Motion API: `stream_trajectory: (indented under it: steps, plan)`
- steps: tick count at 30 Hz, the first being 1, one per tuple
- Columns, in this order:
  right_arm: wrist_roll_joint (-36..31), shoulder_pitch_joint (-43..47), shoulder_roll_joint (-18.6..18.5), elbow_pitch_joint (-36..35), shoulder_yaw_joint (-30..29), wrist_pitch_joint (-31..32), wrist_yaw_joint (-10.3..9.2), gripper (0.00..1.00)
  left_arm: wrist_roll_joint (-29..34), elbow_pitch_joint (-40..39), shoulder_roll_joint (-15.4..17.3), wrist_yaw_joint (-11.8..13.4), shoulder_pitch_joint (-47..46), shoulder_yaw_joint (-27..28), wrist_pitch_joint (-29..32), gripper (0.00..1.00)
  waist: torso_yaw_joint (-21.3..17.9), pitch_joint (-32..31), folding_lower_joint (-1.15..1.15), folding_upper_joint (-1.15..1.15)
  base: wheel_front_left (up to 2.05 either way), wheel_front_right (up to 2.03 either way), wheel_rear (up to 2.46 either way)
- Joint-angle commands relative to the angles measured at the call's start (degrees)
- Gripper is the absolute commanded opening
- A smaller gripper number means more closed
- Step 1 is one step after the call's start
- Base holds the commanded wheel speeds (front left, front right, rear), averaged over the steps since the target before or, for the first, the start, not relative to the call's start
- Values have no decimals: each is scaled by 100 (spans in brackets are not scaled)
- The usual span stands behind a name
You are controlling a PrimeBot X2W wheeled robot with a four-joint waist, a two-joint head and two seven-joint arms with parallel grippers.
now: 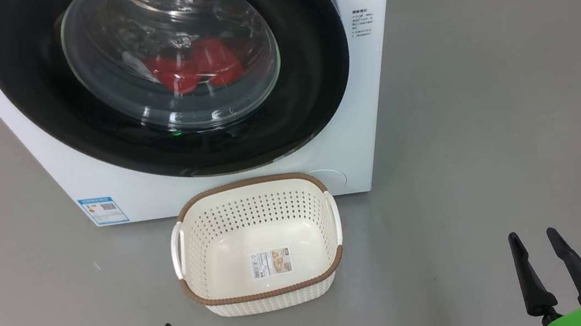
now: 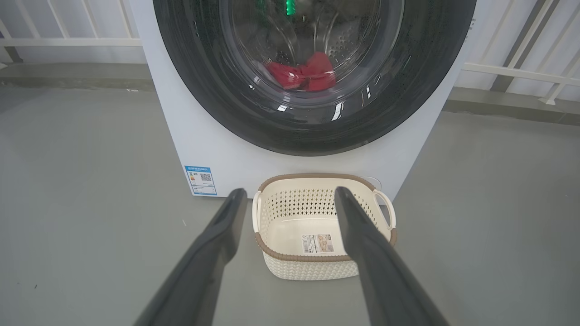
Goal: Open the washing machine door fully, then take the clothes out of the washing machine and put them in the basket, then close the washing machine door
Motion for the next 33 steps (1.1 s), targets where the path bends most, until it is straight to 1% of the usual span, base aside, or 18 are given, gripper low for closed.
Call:
stream_trajectory:
  steps: [1, 6, 7, 9, 14, 19, 21, 33]
  plan:
    - [33, -63, -62, -138, 113, -70, 3, 100, -43, -100, 80, -33, -104, 191, -70, 100, 3, 4, 0, 0, 0, 0, 0]
    - [108, -96, -48, -190, 118, -70, 3, 100, -68, -135, 80, -15, -101, 142, -70, 100, 15, 11, 0, 0, 0, 0, 0]
    - [164, -109, -44, -200, 122, -70, 3, 47, -74, -144, 80, -11, -101, 130, -70, 100, 20, 17, 0, 0, 0, 0, 0]
    - [296, -161, -35, -224, 136, -70, 3, 0, -90, -165, 80, -4, -107, 109, -70, 100, 29, 33, 0, 0, 0, 0, 0]
    - [792, -476, -21, -232, 264, -70, 3, 0, -147, -202, 80, 32, -143, 43, -70, 100, 49, 86, 0, 0, 0, 0, 0]
    - [1385, -1015, -51, -205, 473, -70, 3, 0, -188, -218, 80, 55, -212, -39, -70, 100, 94, 155, 0, 0, 0, 0, 0]
    - [1483, -1140, -73, -190, 511, -70, 3, 0, -194, -218, 80, 57, -227, -50, -70, 100, 105, 164, 0, 0, 0, 0, 0]
    - [2651, -2733, -414, 102, 933, -70, 3, 0, -265, -242, 80, 62, -496, -269, -70, 100, 406, 473, 0, 0, 0, 0, 0]
